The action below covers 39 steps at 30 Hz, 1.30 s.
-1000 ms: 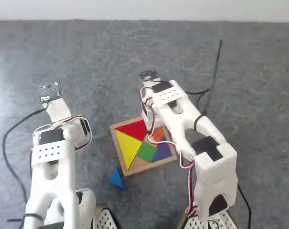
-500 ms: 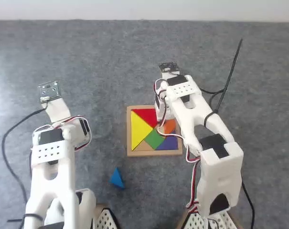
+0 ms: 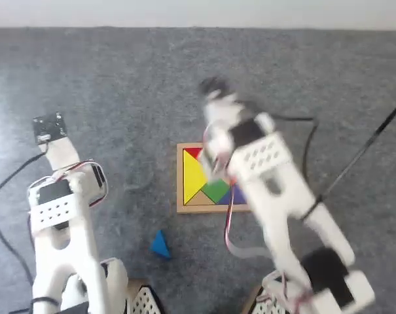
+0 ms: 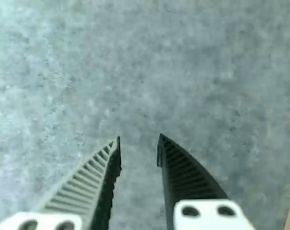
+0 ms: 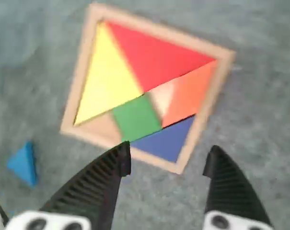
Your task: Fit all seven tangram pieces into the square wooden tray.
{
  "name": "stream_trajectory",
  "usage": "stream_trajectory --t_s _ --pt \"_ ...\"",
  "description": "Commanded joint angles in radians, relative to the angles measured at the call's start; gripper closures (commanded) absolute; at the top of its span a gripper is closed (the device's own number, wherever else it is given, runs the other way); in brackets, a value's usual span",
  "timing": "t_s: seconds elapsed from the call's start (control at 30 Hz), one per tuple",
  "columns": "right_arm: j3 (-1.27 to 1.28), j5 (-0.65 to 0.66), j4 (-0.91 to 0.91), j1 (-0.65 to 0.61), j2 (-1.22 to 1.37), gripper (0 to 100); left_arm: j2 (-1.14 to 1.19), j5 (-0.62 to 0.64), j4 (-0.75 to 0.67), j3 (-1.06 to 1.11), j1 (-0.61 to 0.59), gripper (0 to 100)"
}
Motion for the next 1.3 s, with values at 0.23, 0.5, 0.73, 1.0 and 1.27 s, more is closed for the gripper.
stream_trajectory --t_s 0.23,0.5,0.73,1.0,1.27 --pt "0.451 0.264 -0.377 -0.406 -0.239 83.8 0.0 -0.032 0.006 -0.045 -0.126 87" --pt "0.405 0.058 -0.516 -0.483 -0.005 81.0 0.0 -0.029 0.0 -0.03 -0.124 87" --pt "0.279 -0.143 -0.512 -0.564 0.171 81.0 0.0 -0.029 0.0 -0.03 -0.127 87" --pt "0.276 -0.207 -0.512 -0.578 0.17 80.9 0.0 -0.028 -0.017 -0.03 -0.127 87" --pt "0.272 -0.209 -0.47 -0.601 0.044 80.8 0.0 -0.028 -0.017 -0.03 -0.127 87"
